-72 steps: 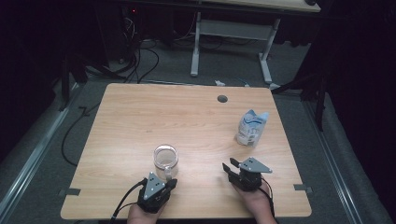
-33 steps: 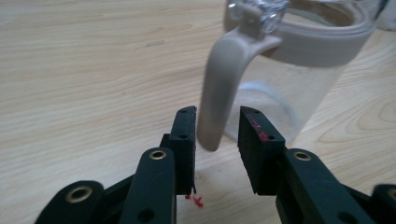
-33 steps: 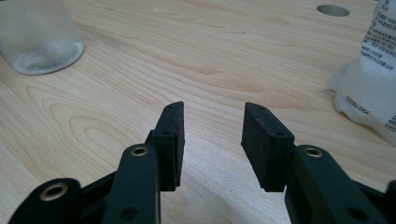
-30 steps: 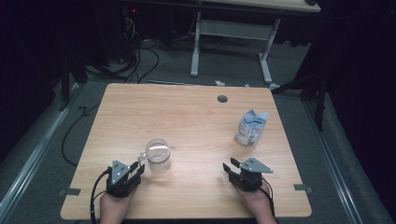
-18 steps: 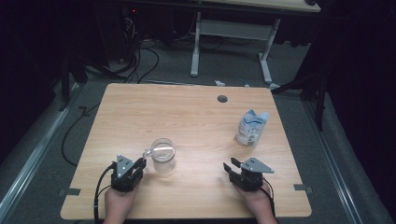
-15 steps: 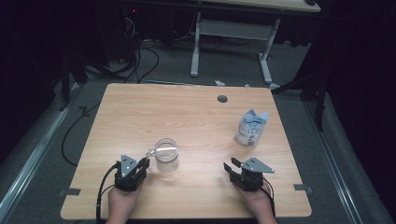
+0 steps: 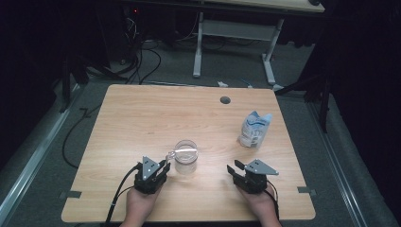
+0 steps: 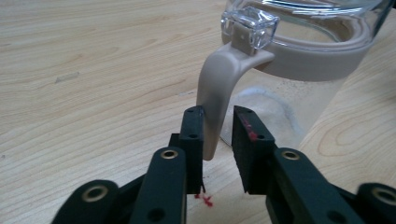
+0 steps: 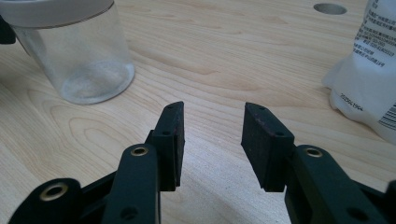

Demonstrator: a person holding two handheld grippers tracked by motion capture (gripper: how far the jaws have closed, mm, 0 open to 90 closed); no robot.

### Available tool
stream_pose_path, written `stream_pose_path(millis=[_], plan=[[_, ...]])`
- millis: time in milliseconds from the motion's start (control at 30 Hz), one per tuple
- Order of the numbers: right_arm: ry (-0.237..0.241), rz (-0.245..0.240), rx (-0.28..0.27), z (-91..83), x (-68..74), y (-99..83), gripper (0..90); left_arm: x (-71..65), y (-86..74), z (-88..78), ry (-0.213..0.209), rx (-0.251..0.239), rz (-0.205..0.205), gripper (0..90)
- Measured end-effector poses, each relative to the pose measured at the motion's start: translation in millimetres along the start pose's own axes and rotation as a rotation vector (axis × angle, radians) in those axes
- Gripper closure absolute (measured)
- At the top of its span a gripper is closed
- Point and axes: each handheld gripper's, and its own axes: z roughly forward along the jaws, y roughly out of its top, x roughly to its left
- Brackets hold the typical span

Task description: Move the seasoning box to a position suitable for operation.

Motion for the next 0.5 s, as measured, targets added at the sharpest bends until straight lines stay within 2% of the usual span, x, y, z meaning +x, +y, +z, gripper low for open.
stream_pose_path(millis=[200, 400, 500], plan=[[0.006, 0.004, 0.004, -0.2, -0.6, -0.2, 58.7, 5.4, -5.5, -11.2, -0.022, 0.011, 0.04, 63.4], [0.012, 0.013, 0.012, -0.2, -3.4, -0.4, 57.1, 26.3, -13.3, -17.9, -0.025, 0.059, 0.091, 54.7], [0.016, 0.031, 0.022, 0.6, -5.8, -1.3, 56.8, 36.5, -15.0, -14.1, -0.046, 0.083, 0.091, 50.2]])
